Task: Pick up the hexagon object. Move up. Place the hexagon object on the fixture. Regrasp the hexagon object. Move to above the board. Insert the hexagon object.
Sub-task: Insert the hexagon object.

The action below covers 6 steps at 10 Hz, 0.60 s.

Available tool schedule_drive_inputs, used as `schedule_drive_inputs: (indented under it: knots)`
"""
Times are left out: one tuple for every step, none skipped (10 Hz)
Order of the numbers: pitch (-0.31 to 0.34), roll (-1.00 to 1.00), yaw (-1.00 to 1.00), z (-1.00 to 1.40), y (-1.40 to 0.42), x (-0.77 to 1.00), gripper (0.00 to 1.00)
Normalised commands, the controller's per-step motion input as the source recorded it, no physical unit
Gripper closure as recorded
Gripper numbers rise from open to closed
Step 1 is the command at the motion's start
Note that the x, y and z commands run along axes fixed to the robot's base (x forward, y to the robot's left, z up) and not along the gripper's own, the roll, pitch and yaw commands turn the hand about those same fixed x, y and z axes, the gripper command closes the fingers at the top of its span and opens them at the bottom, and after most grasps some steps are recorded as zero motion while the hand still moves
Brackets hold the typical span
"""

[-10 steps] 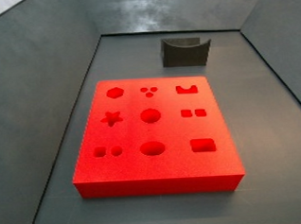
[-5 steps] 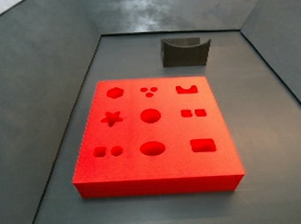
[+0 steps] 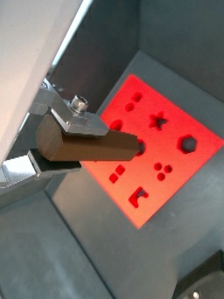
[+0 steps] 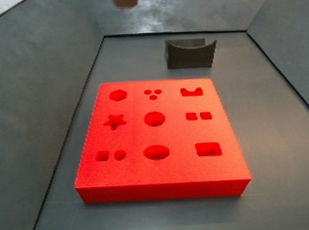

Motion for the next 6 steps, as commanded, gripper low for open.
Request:
schedule_drive_inputs:
  knots:
    - [-0.170,-0.13,-0.59,-0.67,0.14,-0.33,1.00]
    - [-0.193,-0.13,-0.60,-0.65,0.15,-0.29,1.00]
    - [-0.257,-0.13,-0.63,-0.53,0.09,-0.18,1.00]
    - [-0.337,-0.15,-0.53,-0.35,0.14,0.00,1.00]
    - [-0.341,-0.16,-0.56,-0.34,0.11,0.00,1.00]
    - [-0.351,-0.17,-0.49,-0.31,0.15,0.00,1.00]
